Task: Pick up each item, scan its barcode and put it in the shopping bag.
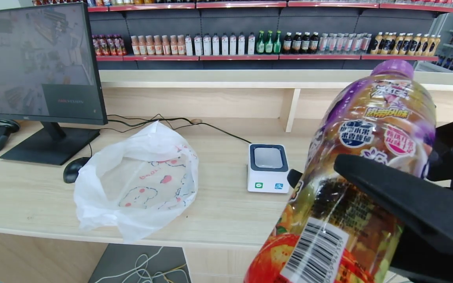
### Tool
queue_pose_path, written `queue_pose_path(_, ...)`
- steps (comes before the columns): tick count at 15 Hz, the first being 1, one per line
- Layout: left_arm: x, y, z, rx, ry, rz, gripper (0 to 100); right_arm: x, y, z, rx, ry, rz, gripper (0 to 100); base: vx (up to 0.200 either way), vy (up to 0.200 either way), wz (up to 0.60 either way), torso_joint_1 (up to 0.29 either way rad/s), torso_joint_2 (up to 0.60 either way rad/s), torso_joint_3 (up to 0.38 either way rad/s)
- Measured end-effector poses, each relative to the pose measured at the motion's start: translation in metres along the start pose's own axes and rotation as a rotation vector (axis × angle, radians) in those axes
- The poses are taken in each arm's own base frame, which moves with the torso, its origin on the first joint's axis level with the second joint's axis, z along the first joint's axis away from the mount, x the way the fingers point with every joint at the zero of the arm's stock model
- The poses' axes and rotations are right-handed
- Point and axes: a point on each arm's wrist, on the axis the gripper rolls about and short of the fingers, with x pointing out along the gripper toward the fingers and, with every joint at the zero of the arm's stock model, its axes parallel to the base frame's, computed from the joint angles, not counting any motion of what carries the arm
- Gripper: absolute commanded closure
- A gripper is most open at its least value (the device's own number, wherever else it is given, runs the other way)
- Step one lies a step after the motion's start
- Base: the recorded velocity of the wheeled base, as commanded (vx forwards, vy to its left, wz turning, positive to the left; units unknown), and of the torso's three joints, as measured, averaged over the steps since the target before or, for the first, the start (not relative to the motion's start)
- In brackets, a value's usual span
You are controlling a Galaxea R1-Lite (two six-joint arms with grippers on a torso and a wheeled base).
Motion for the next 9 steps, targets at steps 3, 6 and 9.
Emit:
queue_pose_path(3,0.0000,0.0000,0.0000,0.000,0.000,0.000,0,0.0046,0.0044,0.0035,0.016,-0.013,0.025,100,0.000,0.000,0.00,0.000,0.00,0.000)
queue_pose_path(6,0.0000,0.0000,0.0000,0.000,0.000,0.000,0,0.0050,0.0051,0.0040,0.019,-0.015,0.029,100,0.000,0.000,0.00,0.000,0.00,0.000)
queue_pose_path(9,0.0000,0.0000,0.0000,0.000,0.000,0.000,0,0.0038,0.0058,0.0041,0.018,-0.016,0.029,100,0.000,0.000,0.00,0.000,0.00,0.000)
